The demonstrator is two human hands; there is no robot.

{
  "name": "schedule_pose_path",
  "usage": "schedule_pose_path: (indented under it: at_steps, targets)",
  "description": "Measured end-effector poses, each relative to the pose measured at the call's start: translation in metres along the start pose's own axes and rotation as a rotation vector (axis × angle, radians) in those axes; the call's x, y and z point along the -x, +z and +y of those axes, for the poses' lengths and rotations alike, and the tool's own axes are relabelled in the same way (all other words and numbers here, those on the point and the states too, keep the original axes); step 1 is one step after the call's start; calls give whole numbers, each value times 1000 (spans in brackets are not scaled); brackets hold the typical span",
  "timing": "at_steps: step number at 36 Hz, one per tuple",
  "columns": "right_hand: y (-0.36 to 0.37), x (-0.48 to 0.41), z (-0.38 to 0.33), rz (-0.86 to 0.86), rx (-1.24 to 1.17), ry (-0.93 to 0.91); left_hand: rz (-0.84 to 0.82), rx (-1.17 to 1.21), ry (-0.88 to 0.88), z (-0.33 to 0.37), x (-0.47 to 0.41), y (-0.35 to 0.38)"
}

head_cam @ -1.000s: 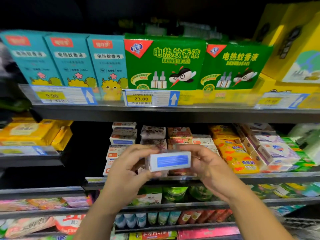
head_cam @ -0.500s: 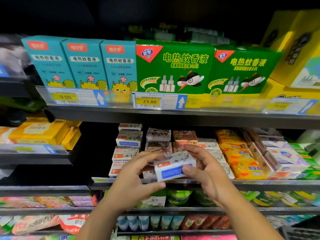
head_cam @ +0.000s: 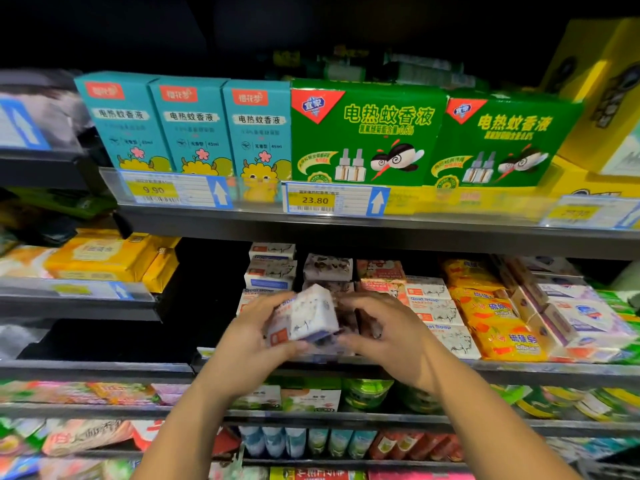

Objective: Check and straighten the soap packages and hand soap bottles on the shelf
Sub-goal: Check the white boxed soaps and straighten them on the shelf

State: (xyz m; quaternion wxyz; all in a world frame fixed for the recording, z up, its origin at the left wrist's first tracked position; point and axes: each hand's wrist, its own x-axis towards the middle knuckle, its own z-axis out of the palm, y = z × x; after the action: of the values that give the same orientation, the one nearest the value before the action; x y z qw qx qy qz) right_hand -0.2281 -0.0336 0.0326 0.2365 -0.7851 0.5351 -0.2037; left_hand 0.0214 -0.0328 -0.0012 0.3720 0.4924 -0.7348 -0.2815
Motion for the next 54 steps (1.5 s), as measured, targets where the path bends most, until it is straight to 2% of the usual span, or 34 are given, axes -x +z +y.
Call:
schedule_pose_path:
  at_steps: [2, 8, 11, 17, 22, 29, 31, 34, 36, 40, 42, 44, 46, 49, 54]
  targets:
    - [5, -9, 6, -29, 151, 17, 15, -9, -46, -9, -9, -9]
    - [28, -28, 17, -116, 359, 94, -81, -529, -217, -27, -45, -31]
    - [37, -28, 21, -133, 422, 92, -155, -656, -263, -32, -54, -32]
    - [42, -28, 29, -114, 467, 70, -246, -672, -224, -38, -62, -25]
    - [45, -29, 33, -110, 473, 76, -212, -743, -194, -42, -63, -22]
    - [45, -29, 31, -107, 455, 98, -141, -709, -204, -51, -59, -19]
    - [40, -28, 29, -148, 415, 101, -88, -688, -218, -49, -60, -16]
    - [21, -25, 30, -187, 204, 147, -54, -629, -197, -41, -67, -6]
    - [4, -21, 36, -114, 115, 166, -66, -522, -149, -31, -73, 5]
    - [-30, -12, 59, 51, 34, 232, -86, -492, 27, 17, -80, 40]
    - [-44, -9, 86, 52, 120, 281, -136, -475, 60, 42, -85, 63]
    - [-52, -11, 117, 29, 221, 335, -257, -481, 15, 55, -93, 89]
    - [-61, -12, 139, -9, 257, 361, -331, -568, -6, 62, -101, 117]
    - [-73, -16, 156, -70, 337, 337, -333, -726, -6, 65, -111, 150]
    - [-83, -35, 172, -222, 432, 330, -336, -749, -35, 59, -108, 170]
